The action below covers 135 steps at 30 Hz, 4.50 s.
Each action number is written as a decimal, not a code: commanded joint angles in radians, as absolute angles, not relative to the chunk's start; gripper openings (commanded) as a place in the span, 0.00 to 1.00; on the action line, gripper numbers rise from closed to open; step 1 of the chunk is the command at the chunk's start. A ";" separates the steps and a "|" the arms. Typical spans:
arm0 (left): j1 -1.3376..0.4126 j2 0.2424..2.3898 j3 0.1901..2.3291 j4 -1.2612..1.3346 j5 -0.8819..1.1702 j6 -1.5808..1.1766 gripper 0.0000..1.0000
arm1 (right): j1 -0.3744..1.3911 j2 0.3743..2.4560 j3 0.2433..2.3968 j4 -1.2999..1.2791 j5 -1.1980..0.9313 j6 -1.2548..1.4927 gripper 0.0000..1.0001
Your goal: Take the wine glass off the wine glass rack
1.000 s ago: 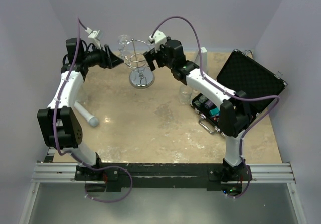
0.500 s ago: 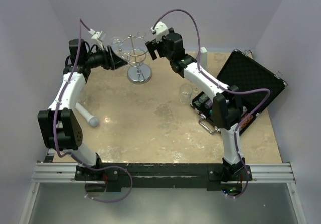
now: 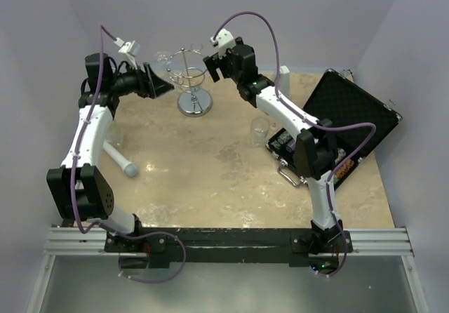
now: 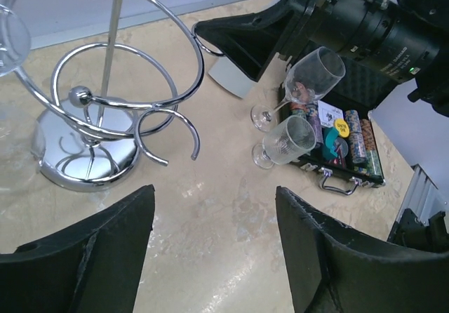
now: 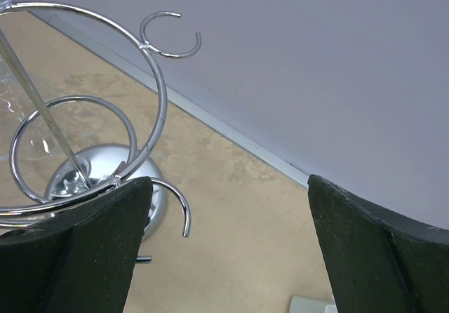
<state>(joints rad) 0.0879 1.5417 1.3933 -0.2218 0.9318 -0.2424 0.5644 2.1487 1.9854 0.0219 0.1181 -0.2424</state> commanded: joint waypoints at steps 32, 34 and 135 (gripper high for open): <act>0.215 1.842 1.407 0.394 0.997 0.258 0.69 | 0.423 1.757 1.996 -0.290 -0.089 -0.146 0.98; 0.209 1.880 1.428 0.419 0.996 0.249 0.67 | 0.410 1.720 1.936 -0.270 -0.068 -0.161 0.99; 0.155 2.057 1.600 0.672 0.916 0.034 0.00 | 0.407 1.755 1.899 -0.298 -0.040 -0.170 0.98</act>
